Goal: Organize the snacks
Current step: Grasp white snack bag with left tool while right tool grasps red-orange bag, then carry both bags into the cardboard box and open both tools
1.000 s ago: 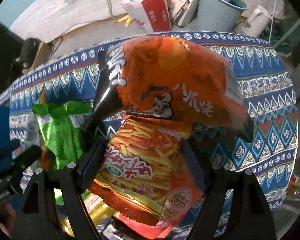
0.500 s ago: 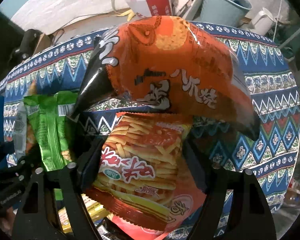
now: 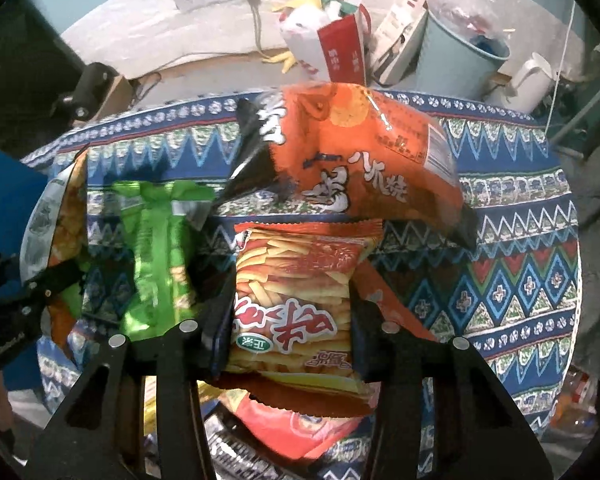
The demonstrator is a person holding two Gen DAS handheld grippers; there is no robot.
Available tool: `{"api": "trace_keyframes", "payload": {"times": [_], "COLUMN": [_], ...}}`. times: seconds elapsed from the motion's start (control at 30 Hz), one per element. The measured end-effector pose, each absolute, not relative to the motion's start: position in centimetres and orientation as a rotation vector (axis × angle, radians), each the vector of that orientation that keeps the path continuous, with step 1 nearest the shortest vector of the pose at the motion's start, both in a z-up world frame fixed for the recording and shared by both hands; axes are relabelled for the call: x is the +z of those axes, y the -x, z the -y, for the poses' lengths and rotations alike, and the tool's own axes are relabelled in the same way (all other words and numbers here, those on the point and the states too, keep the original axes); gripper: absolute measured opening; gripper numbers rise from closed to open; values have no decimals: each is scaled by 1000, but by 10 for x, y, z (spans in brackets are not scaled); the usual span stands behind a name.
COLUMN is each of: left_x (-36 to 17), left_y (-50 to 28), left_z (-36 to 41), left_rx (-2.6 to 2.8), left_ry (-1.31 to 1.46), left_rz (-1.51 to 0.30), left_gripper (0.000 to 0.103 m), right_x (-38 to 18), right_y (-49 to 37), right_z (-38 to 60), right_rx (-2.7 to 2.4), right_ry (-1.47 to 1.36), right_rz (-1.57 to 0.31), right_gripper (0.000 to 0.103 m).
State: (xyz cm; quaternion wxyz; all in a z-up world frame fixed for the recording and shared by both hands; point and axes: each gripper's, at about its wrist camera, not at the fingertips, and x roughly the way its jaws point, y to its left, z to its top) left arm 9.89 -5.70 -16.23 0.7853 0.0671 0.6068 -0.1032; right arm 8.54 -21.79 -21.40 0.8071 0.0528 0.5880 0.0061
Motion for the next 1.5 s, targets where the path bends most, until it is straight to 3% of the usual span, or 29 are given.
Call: {"api": "trace_keyframes", "payload": {"times": [1.0, 1.5], "left_x": [-70, -44], "left_y": [-40, -28], "left_z": [4, -37], "left_rx": [-237, -182], "left_ry": [-132, -123], "left_rz": [-1123, -1049], "left_gripper": [36, 36], "right_x": [-118, -112], "right_y": [-36, -42], "right_z": [143, 95], "right_rx": [204, 287], "right_ry": [4, 52], "right_rz": [-1011, -983], "right_gripper": [45, 45]}}
